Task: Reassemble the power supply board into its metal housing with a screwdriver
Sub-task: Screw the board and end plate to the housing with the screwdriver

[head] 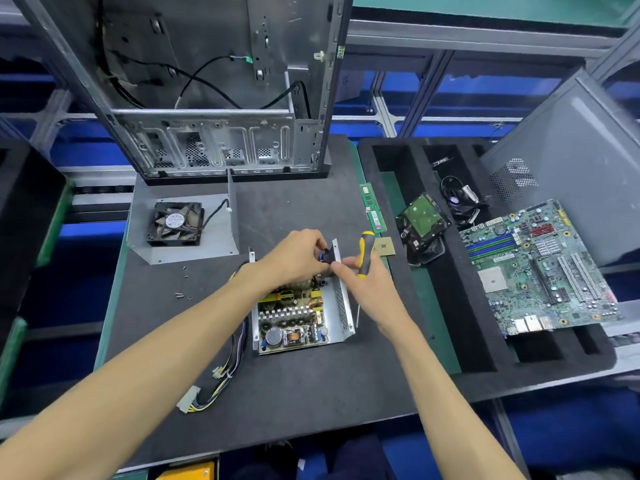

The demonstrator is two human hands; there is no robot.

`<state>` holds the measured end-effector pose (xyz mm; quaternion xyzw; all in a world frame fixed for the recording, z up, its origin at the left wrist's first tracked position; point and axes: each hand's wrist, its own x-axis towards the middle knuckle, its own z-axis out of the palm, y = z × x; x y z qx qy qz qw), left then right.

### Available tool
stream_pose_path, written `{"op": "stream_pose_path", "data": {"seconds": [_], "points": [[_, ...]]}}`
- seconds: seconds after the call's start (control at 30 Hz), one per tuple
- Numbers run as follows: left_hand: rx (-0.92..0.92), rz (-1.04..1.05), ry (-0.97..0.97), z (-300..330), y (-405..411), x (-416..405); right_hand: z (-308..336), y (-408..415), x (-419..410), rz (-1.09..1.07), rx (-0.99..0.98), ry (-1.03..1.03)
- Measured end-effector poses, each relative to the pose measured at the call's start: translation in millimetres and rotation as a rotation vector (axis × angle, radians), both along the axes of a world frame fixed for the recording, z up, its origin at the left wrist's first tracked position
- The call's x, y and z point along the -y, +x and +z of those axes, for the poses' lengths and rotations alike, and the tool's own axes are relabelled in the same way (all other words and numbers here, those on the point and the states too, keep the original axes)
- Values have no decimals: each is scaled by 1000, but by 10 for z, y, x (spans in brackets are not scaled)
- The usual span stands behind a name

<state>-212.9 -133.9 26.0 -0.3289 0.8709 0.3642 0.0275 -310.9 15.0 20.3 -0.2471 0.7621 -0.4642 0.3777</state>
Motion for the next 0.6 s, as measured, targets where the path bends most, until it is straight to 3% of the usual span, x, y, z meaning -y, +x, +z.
{"op": "stream_pose_path", "data": {"seconds": [0.13, 0.3, 0.47, 0.6], "points": [[-51, 14, 15, -19, 15, -51, 11, -25, -20, -35, 166, -54], [-73, 66, 44, -14, 29, -85, 28, -58, -5, -27, 203, -73], [-54, 314, 173, -15, 11, -78, -18, -51, 7, -84, 168, -110], [-47, 218, 162, -9, 97, -82, -68, -26, 24, -120, 80, -110]]}}
